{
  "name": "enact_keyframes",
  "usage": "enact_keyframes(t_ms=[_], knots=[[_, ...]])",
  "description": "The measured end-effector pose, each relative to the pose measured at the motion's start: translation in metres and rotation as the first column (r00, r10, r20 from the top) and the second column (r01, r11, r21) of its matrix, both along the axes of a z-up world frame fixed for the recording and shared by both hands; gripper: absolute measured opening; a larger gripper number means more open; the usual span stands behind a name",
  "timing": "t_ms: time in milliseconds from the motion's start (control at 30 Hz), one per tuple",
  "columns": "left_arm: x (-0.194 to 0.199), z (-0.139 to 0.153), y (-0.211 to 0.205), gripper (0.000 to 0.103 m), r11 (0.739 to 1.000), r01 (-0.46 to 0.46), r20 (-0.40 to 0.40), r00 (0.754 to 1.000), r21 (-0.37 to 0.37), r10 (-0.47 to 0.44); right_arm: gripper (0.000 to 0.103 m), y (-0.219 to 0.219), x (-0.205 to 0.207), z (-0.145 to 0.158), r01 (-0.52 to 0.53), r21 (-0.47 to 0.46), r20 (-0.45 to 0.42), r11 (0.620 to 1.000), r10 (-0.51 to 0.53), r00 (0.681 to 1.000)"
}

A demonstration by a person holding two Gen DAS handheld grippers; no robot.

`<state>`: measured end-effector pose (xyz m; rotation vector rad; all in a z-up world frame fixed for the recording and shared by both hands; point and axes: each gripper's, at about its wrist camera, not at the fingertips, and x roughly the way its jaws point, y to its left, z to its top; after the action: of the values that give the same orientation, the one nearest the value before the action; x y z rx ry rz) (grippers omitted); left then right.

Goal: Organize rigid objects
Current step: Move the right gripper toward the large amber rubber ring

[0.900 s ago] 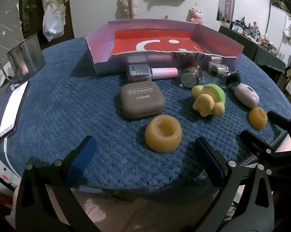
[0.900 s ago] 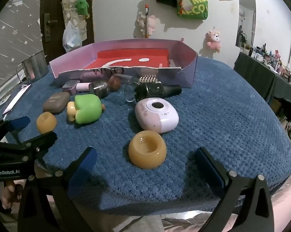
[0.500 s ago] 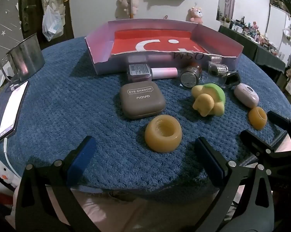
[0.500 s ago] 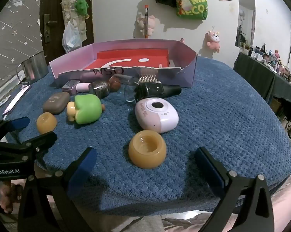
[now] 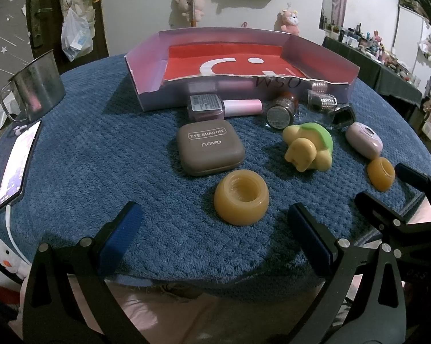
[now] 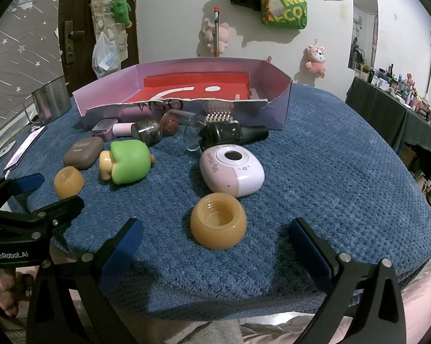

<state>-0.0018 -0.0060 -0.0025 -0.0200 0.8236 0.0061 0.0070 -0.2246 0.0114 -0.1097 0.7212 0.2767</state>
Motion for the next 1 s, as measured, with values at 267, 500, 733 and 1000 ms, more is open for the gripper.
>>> enact_keyframes(t_ms=[267, 500, 733, 1000], knots=[[-0.001, -0.001, -0.004, 0.103, 1.000, 0.002, -0.004, 1.000, -0.001, -0.002, 0.103, 0.000, 0.000, 0.000, 0.000, 0.000, -0.001, 1.000, 0.000, 1.000], [0.001, 0.000, 0.002, 0.103, 1.000, 0.008, -0.005, 1.000, -0.002, -0.008, 0.103, 0.000, 0.000, 0.000, 0.000, 0.000, -0.002, 1.000, 0.000, 1.000], [0.001, 0.000, 0.002, 0.103, 1.000, 0.008, -0.010, 1.000, -0.004, -0.008, 0.103, 0.002, 0.003, 0.001, -0.001, 0.001, -0.004, 1.000, 0.001, 1.000], [0.001, 0.002, 0.003, 0.103, 1.000, 0.016, -0.014, 1.000, -0.017, -0.017, 0.097, -0.010, -0.003, 0.007, -0.001, 0.053, -0.012, 0.999, 0.002, 1.000]])
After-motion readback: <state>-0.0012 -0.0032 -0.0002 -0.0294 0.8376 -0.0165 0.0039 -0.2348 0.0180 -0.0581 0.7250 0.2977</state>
